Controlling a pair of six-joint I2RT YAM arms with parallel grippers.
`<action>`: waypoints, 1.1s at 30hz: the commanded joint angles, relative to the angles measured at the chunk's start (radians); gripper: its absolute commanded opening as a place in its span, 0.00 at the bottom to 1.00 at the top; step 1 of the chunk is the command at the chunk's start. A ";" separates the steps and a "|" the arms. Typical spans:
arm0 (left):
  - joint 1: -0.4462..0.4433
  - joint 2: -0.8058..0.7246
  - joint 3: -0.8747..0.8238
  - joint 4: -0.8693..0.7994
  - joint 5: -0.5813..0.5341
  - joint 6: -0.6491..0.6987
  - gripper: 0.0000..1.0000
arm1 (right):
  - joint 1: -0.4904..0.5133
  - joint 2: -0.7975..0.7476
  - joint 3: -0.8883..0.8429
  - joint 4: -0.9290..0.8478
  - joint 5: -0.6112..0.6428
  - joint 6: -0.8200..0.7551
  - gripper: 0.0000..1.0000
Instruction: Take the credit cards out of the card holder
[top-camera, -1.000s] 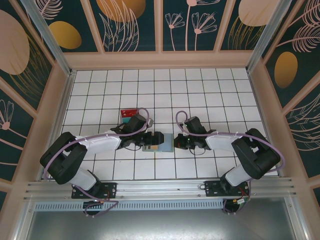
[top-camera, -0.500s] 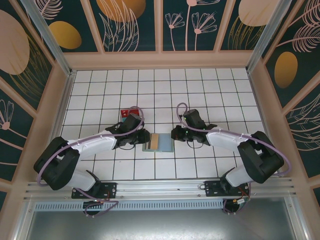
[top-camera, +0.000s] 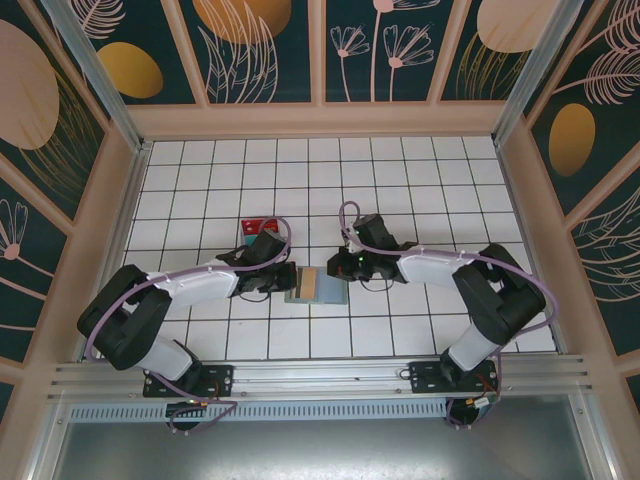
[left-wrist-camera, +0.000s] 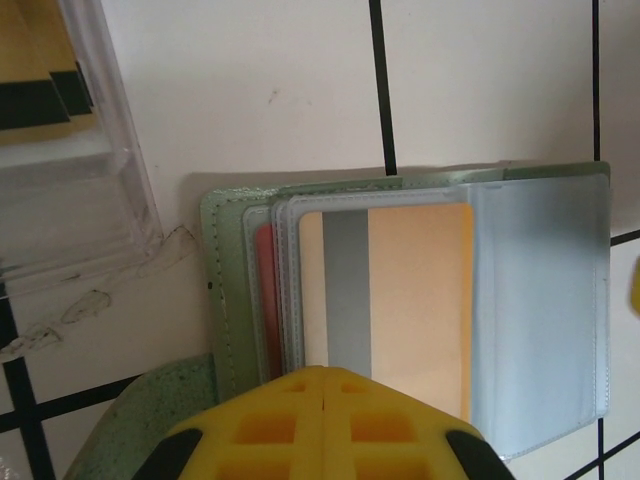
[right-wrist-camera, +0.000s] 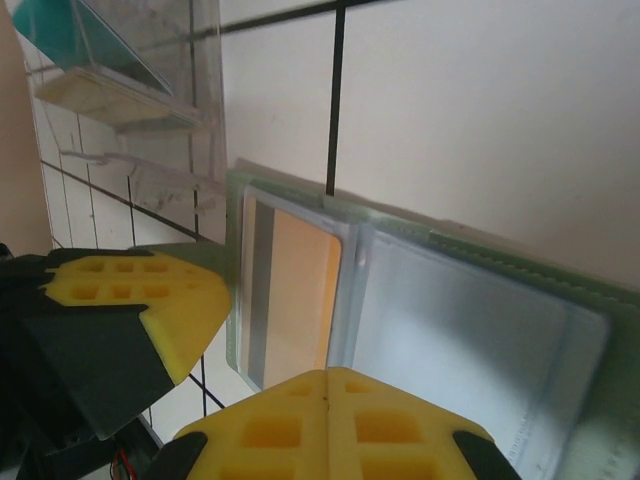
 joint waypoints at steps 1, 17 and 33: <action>0.006 0.014 -0.012 0.025 0.007 0.009 0.07 | 0.022 0.030 0.046 0.027 -0.037 0.005 0.04; 0.006 0.037 -0.012 -0.005 -0.040 0.006 0.03 | 0.039 0.139 0.103 0.029 -0.094 -0.010 0.03; 0.005 0.054 -0.032 0.021 0.004 -0.005 0.02 | 0.041 0.179 0.097 0.019 -0.124 -0.015 0.08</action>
